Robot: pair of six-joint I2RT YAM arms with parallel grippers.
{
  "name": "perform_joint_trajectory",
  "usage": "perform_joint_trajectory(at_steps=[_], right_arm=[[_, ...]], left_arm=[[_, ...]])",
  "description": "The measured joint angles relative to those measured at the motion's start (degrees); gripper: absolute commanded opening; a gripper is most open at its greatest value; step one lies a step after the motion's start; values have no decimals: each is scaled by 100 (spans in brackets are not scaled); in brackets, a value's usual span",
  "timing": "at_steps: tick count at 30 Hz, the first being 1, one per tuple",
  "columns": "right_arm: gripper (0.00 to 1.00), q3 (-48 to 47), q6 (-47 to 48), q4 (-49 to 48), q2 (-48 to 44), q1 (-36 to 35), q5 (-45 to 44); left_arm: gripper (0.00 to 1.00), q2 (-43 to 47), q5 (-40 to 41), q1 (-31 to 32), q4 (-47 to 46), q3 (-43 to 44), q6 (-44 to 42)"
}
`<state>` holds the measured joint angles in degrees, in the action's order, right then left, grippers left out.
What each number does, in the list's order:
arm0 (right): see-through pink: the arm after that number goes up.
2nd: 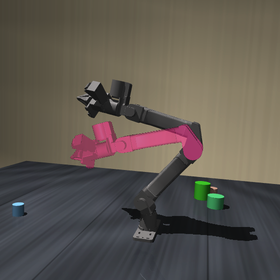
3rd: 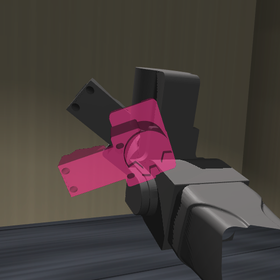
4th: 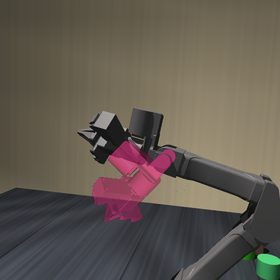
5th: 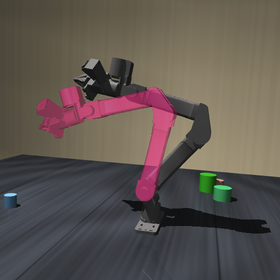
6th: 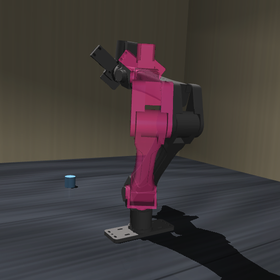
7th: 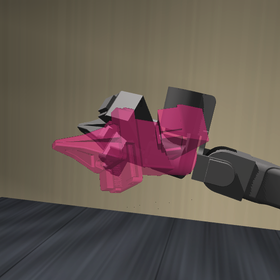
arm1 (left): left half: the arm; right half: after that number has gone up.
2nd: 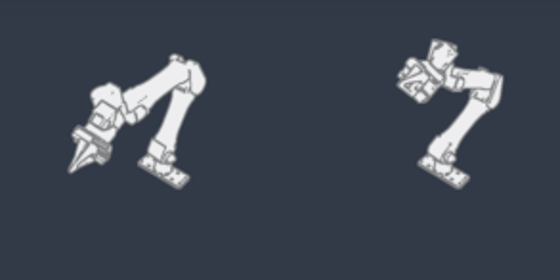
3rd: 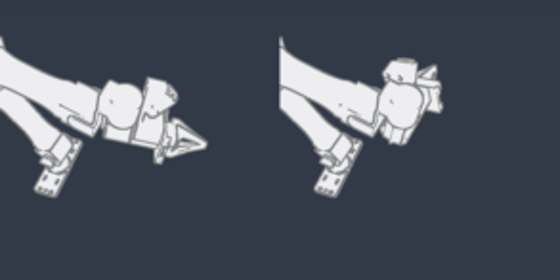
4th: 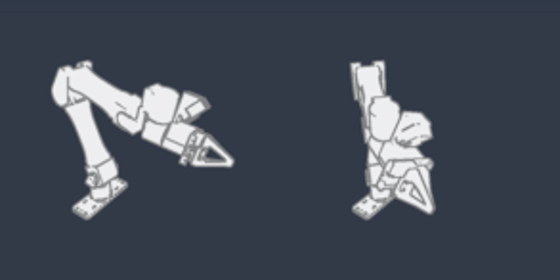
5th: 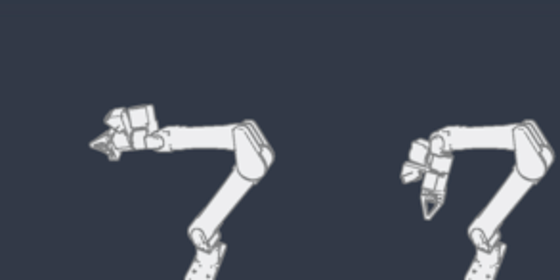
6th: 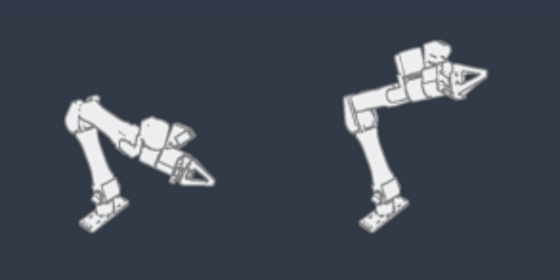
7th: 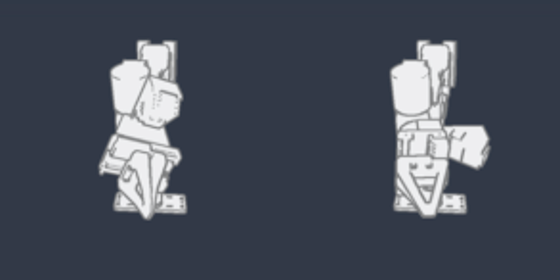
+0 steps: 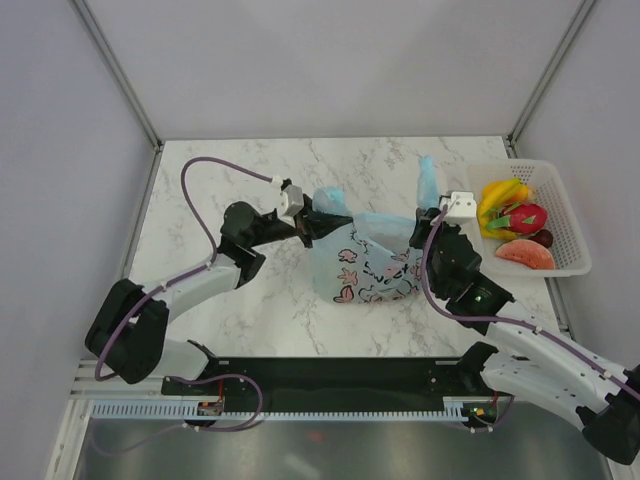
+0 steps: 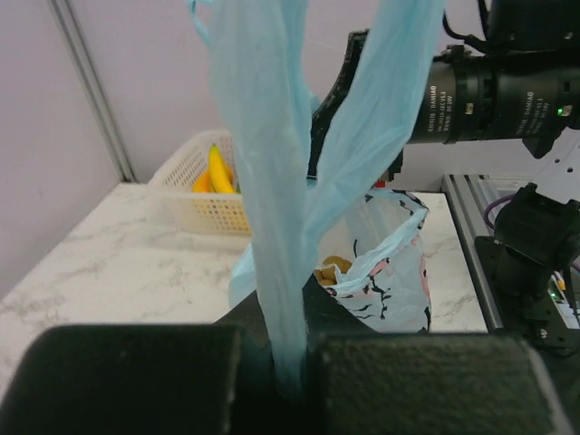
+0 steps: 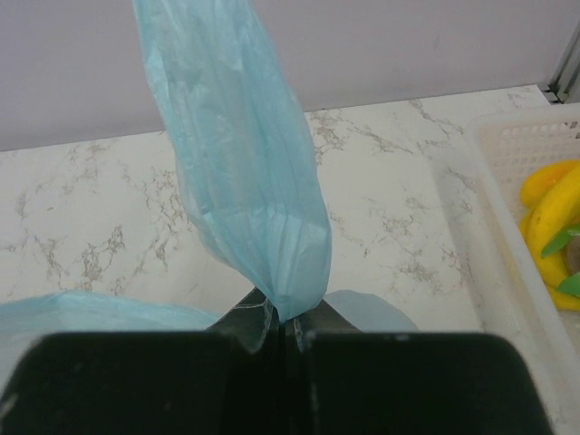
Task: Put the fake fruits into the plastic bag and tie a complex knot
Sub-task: Adjust the plastic bag at the center of the board.
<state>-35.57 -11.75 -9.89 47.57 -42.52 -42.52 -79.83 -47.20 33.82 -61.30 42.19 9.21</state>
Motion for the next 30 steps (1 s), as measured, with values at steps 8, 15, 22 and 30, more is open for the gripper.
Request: perform_joint_trajectory(at_steps=[8, 15, 22, 30], right_arm=[[0, -494, 90, 529, 389, 0, 890], [0, -874, 219, 896, 647, 0, 1827], [0, -981, 306, 979, 1093, 0, 2647], [0, -981, 428, 942, 1215, 0, 3519]], left_arm=[[2, 350, 39, 0, 2747, 911, -136], [2, 260, -444, 81, 5351, 1899, -870], [2, 20, -678, 372, 6968, 2426, -1631], [2, -404, -623, 529, 7982, 2852, -2133]])
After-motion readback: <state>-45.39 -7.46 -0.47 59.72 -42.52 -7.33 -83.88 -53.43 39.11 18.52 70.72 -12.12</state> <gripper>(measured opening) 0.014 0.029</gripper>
